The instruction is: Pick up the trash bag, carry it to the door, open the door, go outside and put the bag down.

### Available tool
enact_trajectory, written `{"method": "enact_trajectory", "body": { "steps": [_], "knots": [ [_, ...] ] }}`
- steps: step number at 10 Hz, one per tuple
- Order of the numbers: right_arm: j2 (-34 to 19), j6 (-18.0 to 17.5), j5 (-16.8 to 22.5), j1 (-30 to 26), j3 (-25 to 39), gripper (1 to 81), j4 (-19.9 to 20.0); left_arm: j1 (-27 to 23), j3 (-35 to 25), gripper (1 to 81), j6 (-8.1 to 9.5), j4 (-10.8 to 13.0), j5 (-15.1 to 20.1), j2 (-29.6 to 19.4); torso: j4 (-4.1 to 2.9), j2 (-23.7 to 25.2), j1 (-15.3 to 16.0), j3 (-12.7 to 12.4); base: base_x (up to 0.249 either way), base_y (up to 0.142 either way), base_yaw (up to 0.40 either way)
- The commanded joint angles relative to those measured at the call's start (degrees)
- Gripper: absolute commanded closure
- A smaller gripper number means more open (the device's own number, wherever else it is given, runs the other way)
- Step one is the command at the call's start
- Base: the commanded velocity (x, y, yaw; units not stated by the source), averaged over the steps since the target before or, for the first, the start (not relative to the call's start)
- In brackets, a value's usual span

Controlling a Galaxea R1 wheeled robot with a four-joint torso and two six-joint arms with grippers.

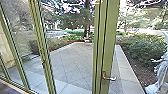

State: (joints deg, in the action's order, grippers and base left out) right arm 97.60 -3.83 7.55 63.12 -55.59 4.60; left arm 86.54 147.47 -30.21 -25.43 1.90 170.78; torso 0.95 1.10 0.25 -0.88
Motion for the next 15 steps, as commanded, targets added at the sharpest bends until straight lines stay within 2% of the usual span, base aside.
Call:
{"method": "enact_trajectory", "body": {
  "steps": [1, 4, 8, 10, 11, 12, 15],
  "knots": [
    [-5.89, -3.28, 12.03, -14.01, 2.60, 1.0, 4.54, -3.17, -0.43, 81.1, -0.47, -0.59, 4.25, 0.18, 0.00, 0.00, 0.00, 0.00, 0.000, 0.000, 0.000],
    [-6.25, -6.37, 17.68, -21.93, 2.43, 1.0, 4.54, -3.17, -0.43, 81.1, -0.20, -0.59, 4.25, 0.27, 0.00, 0.00, 0.00, 0.00, 0.000, 0.000, 0.000],
    [-4.93, -13.40, 26.38, -34.41, 1.37, 1.0, 3.84, -3.17, 0.36, 81.1, -0.11, -0.59, 4.07, 0.80, 0.00, 0.00, 0.00, 0.02, 0.000, 0.000, 0.000],
    [-2.82, -15.86, 27.96, -37.66, -1.09, 1.0, 3.84, -3.17, 2.47, 81.1, -0.11, -0.59, 4.25, 2.02, 0.00, 0.00, 0.00, 0.02, 0.000, 0.000, 0.000],
    [-0.89, -17.60, 31.01, -40.29, -2.40, 1.0, 3.93, -3.17, 3.17, 81.1, -0.11, -0.59, 4.34, 2.47, 0.00, 0.00, 0.00, 0.02, 0.000, 0.000, 0.000],
    [0.26, -18.76, 32.36, -42.23, -3.02, 1.0, 3.84, -3.17, 3.53, 81.1, -0.11, -0.67, 4.34, 2.82, 0.00, 0.00, 0.00, 0.02, 0.000, 0.000, 0.000],
    [3.06, -20.07, 32.80, -45.31, -5.57, 1.0, 4.19, -3.17, 3.53, 81.1, -0.11, -0.67, 4.25, 2.91, 0.00, 0.00, 0.00, 0.02, 0.000, 0.000, 0.000]
  ]
}}
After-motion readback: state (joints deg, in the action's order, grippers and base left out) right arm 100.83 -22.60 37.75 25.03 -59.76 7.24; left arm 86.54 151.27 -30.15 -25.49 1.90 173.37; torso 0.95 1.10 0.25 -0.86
